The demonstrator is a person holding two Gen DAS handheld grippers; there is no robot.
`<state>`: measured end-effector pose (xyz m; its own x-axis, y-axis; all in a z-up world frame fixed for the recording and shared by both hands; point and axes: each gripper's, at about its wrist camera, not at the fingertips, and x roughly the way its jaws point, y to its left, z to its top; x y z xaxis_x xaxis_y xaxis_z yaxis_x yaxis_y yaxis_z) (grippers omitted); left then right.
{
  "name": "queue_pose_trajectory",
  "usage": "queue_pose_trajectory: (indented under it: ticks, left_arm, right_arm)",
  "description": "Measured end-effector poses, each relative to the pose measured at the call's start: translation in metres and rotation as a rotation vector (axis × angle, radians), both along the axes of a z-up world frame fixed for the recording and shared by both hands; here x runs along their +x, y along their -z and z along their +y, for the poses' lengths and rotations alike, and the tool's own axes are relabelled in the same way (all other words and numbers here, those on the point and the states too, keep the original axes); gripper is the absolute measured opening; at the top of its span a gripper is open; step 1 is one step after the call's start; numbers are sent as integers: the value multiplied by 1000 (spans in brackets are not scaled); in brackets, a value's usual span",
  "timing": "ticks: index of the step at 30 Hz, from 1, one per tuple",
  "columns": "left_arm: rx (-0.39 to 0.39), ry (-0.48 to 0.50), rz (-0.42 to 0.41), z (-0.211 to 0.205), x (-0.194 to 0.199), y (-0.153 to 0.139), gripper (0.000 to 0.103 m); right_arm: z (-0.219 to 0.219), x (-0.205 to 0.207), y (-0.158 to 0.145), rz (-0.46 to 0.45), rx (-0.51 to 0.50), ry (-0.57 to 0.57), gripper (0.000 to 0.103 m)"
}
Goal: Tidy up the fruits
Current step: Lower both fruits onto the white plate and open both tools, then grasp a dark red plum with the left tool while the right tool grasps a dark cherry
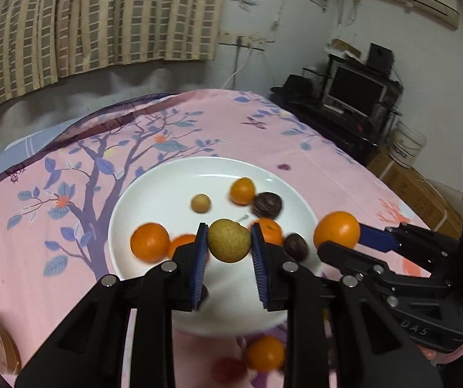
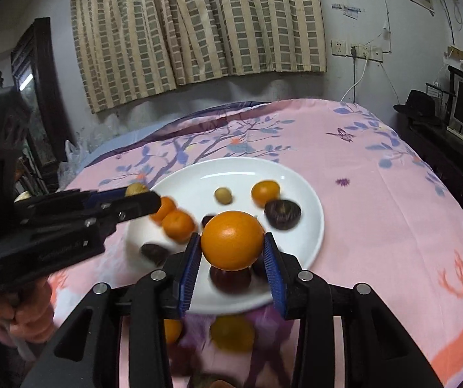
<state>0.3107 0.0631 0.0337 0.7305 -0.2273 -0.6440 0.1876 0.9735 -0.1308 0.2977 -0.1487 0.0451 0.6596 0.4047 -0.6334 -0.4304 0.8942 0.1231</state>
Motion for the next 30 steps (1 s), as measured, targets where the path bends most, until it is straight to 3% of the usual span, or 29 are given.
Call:
queue_pose_trajectory:
  ticks: [4, 8, 9, 10, 11, 13, 15, 16, 19, 22, 24, 26, 30]
  left_arm:
    - [16, -32, 42, 8, 27, 17, 26]
    - [-14, -40, 93, 15, 40, 32, 26]
    - [-15, -40, 101, 15, 41, 33, 26]
    - [-13, -39, 105, 14, 41, 33, 26]
    - [-10, -41, 102, 12, 39, 33, 31]
    - [9, -66, 77, 12, 34, 25, 50]
    - [18, -118, 34, 16, 25, 11, 84]
    - [7, -134, 10, 18, 19, 3, 87]
    - [-4, -138, -25, 19, -1, -17, 89]
    - [6, -140, -41, 16, -21, -26, 90]
    - [8, -126, -38, 14, -37, -28, 90]
    - [8, -105, -32, 12, -55, -28, 90]
    - [38, -73, -32, 11, -92, -19, 92]
  right_arm:
    - [16, 42, 15, 27, -43, 27, 39]
    - [19, 53, 30, 69, -37, 22, 40]
    - [19, 53, 32, 81, -34, 17, 42]
    - [16, 52, 32, 95, -21, 11, 56]
    - [15, 50, 30, 94, -2, 13, 71]
    - [11, 41, 21, 79, 21, 28, 78]
    - [2, 32, 6, 50, 39, 49, 93]
    - [-2, 27, 0, 33, 43, 63, 100]
    - [-19, 4, -15, -22, 53, 119, 100]
    - [-35, -16, -20, 54, 18, 214, 100]
    - [-42, -24, -17, 117, 0, 176, 100]
    - [-49, -39, -15, 123, 40, 83, 100]
    - [-66, -80, -11, 5, 67, 124, 99]
